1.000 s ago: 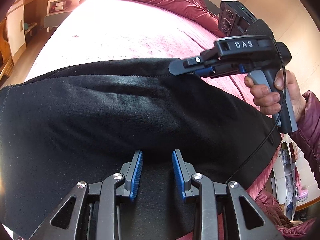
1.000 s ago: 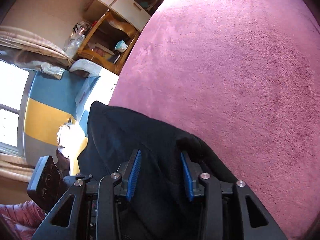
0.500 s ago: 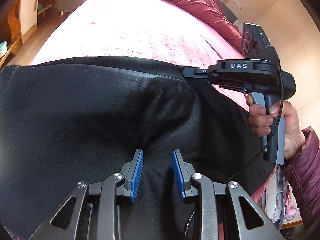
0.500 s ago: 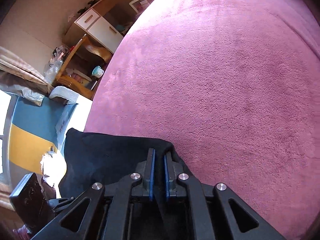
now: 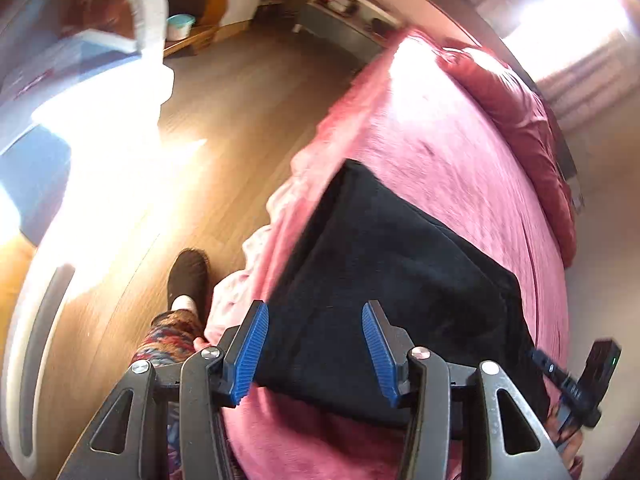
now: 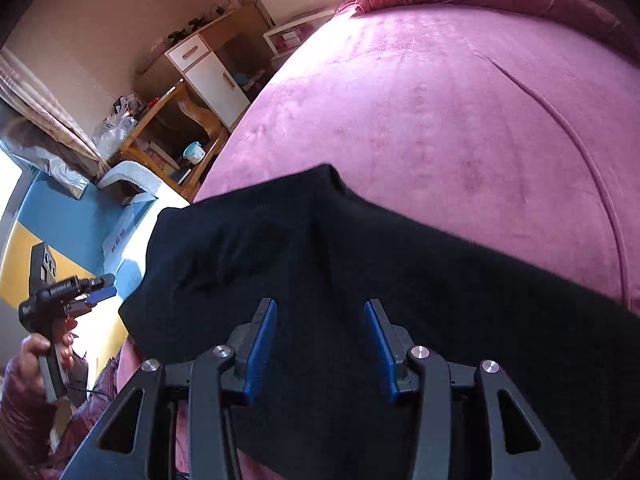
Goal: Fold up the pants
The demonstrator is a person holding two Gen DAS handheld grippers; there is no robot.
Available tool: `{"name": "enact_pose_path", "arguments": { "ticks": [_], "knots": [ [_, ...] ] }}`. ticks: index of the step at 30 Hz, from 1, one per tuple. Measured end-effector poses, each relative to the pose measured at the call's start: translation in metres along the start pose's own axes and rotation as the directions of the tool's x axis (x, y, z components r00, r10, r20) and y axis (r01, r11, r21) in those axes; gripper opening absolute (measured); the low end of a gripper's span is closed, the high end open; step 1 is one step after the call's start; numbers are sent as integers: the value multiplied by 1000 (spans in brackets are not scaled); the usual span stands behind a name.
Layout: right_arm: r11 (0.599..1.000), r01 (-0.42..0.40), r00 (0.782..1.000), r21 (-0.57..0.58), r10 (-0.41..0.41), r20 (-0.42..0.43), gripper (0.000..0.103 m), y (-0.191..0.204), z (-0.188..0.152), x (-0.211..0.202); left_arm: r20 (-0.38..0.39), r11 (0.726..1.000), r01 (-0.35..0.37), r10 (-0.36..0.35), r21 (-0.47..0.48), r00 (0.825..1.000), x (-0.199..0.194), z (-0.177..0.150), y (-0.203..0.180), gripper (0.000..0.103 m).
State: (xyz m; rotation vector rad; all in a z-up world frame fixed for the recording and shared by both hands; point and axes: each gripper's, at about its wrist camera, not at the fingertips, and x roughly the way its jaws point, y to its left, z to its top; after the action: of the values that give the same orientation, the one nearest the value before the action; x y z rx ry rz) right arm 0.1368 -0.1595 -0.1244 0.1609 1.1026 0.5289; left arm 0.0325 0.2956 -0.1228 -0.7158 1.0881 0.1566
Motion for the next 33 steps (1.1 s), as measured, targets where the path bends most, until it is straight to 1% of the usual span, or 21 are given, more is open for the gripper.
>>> {"name": "enact_pose_path", "arguments": {
  "ticks": [2,3,6,7,8,9,11,12,13,14,16,19,21,22,24,26,28,29,31,33],
  "knots": [
    [1000,16,1000,1,-16,-15,47,2,-19,3,-25,996,1,-3,-87,1000,1,4,26,48],
    [1000,16,1000,8,-16,-26,47,2,-28,6,-39,993,7,-12,-114,999,3,0,35,48],
    [999,25,999,40,-23,-41,47,0,-46,12,-73,988,37,-48,-151,996,7,-16,48,47],
    [998,27,999,48,-25,-45,47,-1,-49,14,-80,987,43,-56,-155,995,10,-17,44,47],
    [998,32,999,54,-30,-43,47,-2,-52,15,-87,987,47,-61,-155,994,-1,-18,39,46],
    [998,33,999,57,-30,-42,47,-1,-55,15,-96,988,54,-69,-148,993,2,-23,36,44],
    [998,39,998,51,-37,-42,47,0,-59,16,-116,990,47,-62,-135,991,8,-26,31,31],
    [998,42,998,48,-40,-41,48,1,-61,14,-121,991,40,-55,-126,991,10,-28,28,28],
    [998,43,998,44,-41,-43,49,1,-62,14,-125,993,44,-58,-114,991,12,-28,23,21],
    [998,48,998,41,-46,-44,49,2,-61,15,-126,994,38,-51,-101,991,15,-29,19,18],
    [998,53,998,38,-51,-43,49,2,-61,13,-97,997,38,-44,-67,994,14,-28,14,10],
    [999,31,999,41,-29,-38,49,5,-61,10,-25,1000,13,-13,12,1000,-1,-22,2,7],
    [999,1,999,38,0,-37,49,7,-64,5,20,998,7,-8,69,1000,-14,-19,-7,6],
    [1000,0,999,27,2,-48,49,8,-66,6,36,995,-13,9,99,999,-18,-19,-10,6],
    [1000,19,998,4,-19,-66,49,10,-72,10,24,991,-38,36,125,999,-14,-19,-9,6],
    [1000,21,997,-7,-22,-79,50,10,-78,14,-12,990,-67,69,122,998,0,-24,0,6],
    [999,37,996,-40,-40,-78,50,12,-82,16,-52,985,-100,108,139,993,18,-31,8,6],
    [998,42,996,-46,-46,-79,50,14,-83,18,-65,984,-106,116,142,991,23,-34,11,6],
    [998,49,996,-47,-53,-74,50,15,-86,18,-67,984,-110,120,138,990,26,-34,13,7],
    [997,60,995,-55,-64,-73,50,17,-87,20,-59,979,-139,150,151,987,23,-32,12,9]
  ]
}}
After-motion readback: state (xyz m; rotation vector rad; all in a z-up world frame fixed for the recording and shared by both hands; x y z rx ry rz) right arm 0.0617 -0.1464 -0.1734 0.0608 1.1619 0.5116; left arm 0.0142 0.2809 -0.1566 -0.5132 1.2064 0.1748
